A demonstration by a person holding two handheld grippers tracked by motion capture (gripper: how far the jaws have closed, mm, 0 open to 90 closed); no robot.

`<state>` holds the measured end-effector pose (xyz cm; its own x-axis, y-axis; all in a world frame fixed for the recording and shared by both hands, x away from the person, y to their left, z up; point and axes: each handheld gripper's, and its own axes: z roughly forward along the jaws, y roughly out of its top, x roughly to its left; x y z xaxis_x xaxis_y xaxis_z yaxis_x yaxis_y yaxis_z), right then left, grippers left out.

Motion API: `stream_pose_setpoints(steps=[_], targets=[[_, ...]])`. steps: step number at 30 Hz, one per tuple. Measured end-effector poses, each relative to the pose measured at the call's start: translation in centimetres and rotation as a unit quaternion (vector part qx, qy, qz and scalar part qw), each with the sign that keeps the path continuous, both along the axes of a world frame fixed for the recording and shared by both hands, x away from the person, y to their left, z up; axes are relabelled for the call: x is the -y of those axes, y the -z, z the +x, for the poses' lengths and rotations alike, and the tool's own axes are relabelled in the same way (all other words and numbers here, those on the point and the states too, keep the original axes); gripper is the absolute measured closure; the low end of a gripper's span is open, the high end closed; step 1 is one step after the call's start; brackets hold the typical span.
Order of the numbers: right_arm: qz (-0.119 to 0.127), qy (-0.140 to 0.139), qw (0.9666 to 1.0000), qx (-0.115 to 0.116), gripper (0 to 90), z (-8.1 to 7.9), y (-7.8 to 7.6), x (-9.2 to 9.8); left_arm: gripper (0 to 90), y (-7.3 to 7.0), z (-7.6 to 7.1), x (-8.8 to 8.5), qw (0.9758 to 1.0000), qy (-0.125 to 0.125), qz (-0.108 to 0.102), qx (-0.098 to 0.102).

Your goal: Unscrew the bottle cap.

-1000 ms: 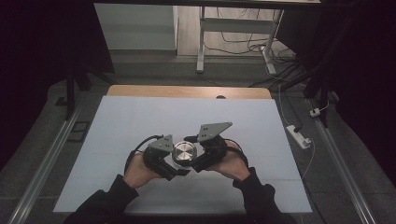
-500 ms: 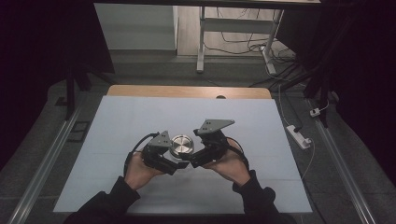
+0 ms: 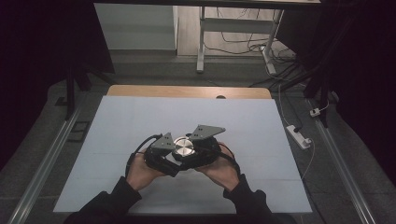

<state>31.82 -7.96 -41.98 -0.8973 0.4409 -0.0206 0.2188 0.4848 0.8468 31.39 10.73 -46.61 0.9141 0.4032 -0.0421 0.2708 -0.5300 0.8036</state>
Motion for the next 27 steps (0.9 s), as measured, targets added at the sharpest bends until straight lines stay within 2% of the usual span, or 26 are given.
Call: stream_pose_setpoints(steps=[4,6,9,12,16,20,27], targets=[[0.006,-0.041,0.9991,-0.008,19.1,0.2,0.0,0.4,15.7,0.0,0.2,-0.4,0.9991,0.040,-0.011,-0.007],[0.013,-0.068,0.9975,-0.015,19.2,0.5,-0.1,0.7,15.7,-0.1,0.2,-0.6,0.9980,0.060,-0.015,-0.008],[0.025,-0.106,0.9937,-0.027,19.2,0.8,-0.1,1.1,15.7,-0.1,0.2,-0.7,0.9960,0.087,-0.019,-0.010],[0.033,-0.145,0.9883,-0.032,19.2,1.1,-0.1,1.5,15.7,0.0,0.3,-0.6,0.9931,0.114,-0.025,-0.015],[0.039,-0.179,0.9823,-0.039,19.3,1.4,0.1,2.0,15.7,0.2,0.3,-0.4,0.9913,0.129,-0.022,-0.016],[0.048,-0.187,0.9804,-0.038,19.3,1.5,0.0,2.3,15.7,0.3,0.3,-0.3,0.9918,0.125,-0.018,-0.015],[0.052,-0.175,0.9827,-0.033,19.3,1.6,-0.1,2.5,15.7,0.4,0.4,-0.4,0.9938,0.109,-0.012,-0.013]])
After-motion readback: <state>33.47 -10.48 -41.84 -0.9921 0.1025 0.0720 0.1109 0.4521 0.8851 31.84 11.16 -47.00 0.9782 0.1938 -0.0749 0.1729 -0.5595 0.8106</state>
